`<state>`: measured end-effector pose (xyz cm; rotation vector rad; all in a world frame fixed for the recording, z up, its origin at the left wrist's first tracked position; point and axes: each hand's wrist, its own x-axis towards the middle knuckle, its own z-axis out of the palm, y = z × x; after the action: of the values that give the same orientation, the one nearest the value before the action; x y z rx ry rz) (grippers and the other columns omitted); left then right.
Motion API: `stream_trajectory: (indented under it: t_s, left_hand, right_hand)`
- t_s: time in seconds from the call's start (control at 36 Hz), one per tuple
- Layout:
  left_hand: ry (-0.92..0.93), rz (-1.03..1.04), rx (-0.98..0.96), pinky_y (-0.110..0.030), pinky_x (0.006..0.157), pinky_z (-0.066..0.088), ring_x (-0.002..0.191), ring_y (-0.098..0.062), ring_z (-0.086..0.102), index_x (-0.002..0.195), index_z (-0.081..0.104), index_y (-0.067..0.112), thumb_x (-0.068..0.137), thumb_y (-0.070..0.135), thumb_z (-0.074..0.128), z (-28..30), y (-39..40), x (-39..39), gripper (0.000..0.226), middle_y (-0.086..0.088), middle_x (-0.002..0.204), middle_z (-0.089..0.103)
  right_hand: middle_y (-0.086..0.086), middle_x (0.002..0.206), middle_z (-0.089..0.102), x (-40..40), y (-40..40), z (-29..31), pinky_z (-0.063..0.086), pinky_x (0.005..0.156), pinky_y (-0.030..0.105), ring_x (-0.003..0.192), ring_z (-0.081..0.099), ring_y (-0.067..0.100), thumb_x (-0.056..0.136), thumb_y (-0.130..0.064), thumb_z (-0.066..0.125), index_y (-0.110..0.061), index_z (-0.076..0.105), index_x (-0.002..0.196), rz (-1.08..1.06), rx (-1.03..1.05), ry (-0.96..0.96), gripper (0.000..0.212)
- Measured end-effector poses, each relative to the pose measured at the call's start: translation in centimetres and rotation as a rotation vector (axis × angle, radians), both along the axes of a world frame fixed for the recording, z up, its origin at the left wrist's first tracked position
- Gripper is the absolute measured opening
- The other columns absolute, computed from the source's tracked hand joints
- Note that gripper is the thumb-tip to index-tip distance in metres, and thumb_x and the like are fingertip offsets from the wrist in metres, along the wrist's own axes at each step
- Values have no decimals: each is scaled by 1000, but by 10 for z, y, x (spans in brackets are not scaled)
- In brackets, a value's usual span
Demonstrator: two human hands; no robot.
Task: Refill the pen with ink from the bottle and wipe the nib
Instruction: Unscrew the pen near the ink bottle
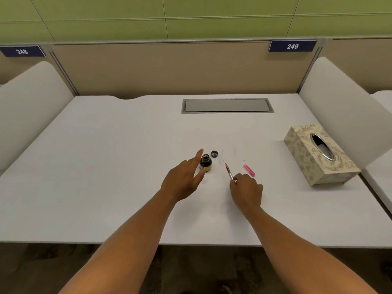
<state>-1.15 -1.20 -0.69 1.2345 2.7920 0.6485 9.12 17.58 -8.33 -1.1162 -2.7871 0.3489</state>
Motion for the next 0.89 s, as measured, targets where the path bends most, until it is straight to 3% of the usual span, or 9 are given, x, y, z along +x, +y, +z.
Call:
stream_trajectory:
  t_s: [0.11,0.22,0.33,0.44,0.61,0.72,0.89]
  left_hand:
    - [26,-24,-10,-38,84,52,111,-20,57,154,28,28,104,43,38,-3,1,-6,52,4,126,63]
    - [77,-57,-33,-39,79,51,104,-21,57,141,49,25,104,38,39,-1,0,-11,40,1,107,67]
    - [92,-57,1,-39,78,51,102,-19,57,127,60,25,104,39,38,7,-4,-21,34,3,104,66]
    - [121,-37,-5,-37,74,49,93,-19,57,104,66,23,105,38,35,14,-6,-34,35,3,94,65]
    - [-93,95,290,-37,78,49,88,-21,61,100,72,15,101,24,49,18,4,-44,25,-1,92,72]
    - [-280,167,408,-27,77,49,81,-15,65,94,74,13,98,19,56,19,10,-43,19,3,88,74]
    - [-893,252,598,-23,72,57,73,-14,67,103,74,8,95,13,60,22,26,-35,16,-10,97,76]
  right_hand:
    - [-4,92,68,-7,-1,15,37,77,35,99,62,22,93,-31,49,-23,70,99,-30,-55,160,23]
    - [-3,91,69,-14,-9,38,35,71,31,88,62,20,92,-30,52,-21,71,97,-5,-59,272,21]
    - [-2,93,70,-22,-16,58,49,73,34,84,63,20,90,-31,53,-21,70,96,15,-128,286,21]
    - [-3,91,71,-27,-22,79,49,69,30,83,62,19,90,-28,56,-20,71,97,32,-245,242,19]
    - [-4,72,68,-32,-29,100,44,60,28,72,63,22,84,-27,58,-19,70,81,14,-386,240,14]
    - [4,71,71,-33,-30,112,48,61,32,68,65,23,84,-28,60,-10,70,78,2,-512,315,22]
    - [-3,74,75,-35,-21,126,48,59,27,62,63,17,84,-14,58,-8,73,79,-46,-829,467,17]
